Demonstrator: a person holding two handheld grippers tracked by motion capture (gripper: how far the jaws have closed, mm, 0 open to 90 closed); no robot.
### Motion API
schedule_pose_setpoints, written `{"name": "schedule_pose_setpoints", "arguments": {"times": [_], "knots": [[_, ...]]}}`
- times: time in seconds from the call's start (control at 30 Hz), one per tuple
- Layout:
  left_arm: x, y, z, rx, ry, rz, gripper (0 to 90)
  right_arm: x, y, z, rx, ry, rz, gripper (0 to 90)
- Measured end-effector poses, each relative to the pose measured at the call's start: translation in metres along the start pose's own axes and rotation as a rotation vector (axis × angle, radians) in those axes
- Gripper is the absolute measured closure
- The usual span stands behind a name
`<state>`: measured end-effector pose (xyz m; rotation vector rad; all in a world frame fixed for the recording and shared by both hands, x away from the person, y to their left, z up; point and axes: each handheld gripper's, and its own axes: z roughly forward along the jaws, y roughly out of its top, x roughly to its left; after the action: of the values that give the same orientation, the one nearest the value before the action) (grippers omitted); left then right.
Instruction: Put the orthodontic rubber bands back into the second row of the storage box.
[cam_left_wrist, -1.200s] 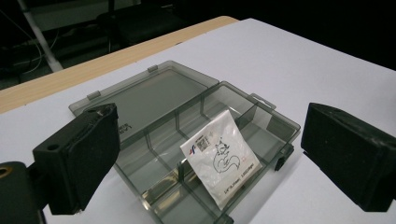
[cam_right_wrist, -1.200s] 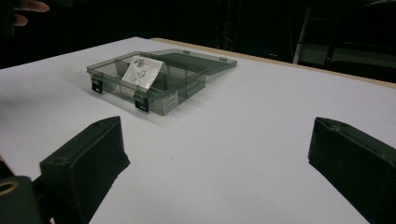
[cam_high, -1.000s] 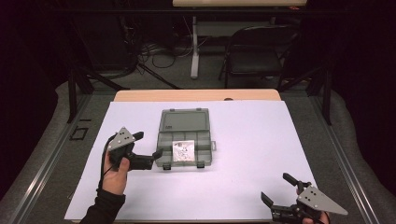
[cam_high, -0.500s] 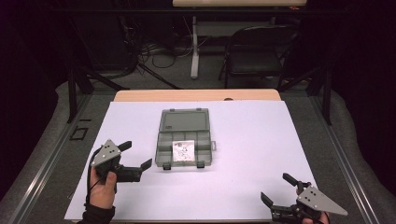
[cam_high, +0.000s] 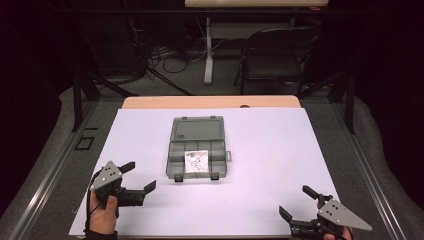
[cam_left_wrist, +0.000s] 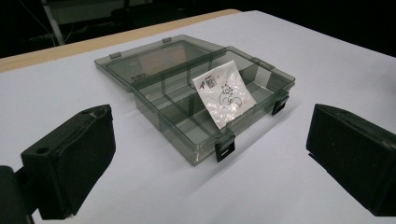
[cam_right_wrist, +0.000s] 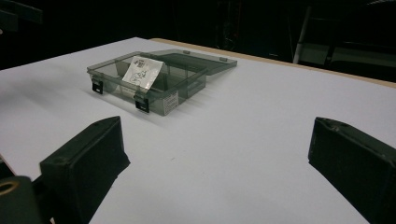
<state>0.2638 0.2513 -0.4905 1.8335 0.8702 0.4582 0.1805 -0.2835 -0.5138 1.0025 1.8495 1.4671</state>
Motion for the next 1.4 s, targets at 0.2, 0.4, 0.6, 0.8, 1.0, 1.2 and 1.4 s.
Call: {"name": "schedule_pose_setpoints", "arguments": {"times": [0.2, 0.4, 0.6, 0.8, 1.0, 1.2, 1.4], "knots": [[0.003, -0.007, -0.003, -0.010, 0.006, -0.011, 1.6, 0.000, 0.000, -0.001, 0.009, 0.004, 0.001, 3.2], [0.005, -0.010, 0.000, -0.012, 0.005, 0.000, 1.7, -0.001, 0.000, -0.001, 0.011, 0.002, 0.001, 3.2], [0.004, -0.012, 0.003, 0.003, 0.006, 0.020, 1.7, -0.001, 0.000, -0.001, 0.012, 0.004, -0.005, 3.2], [0.005, -0.015, 0.006, 0.005, 0.006, 0.013, 1.7, -0.001, 0.000, -0.001, 0.014, 0.003, -0.005, 3.2], [0.006, -0.015, 0.004, -0.002, 0.009, 0.013, 1.7, -0.001, 0.000, -0.001, 0.013, 0.004, -0.006, 3.2], [0.006, -0.015, 0.002, -0.007, 0.012, 0.008, 1.7, -0.001, 0.000, -0.001, 0.010, 0.005, -0.005, 3.2], [0.006, -0.015, 0.002, -0.002, 0.013, 0.008, 1.7, -0.001, 0.000, -0.001, 0.013, 0.004, -0.008, 3.2]]}}
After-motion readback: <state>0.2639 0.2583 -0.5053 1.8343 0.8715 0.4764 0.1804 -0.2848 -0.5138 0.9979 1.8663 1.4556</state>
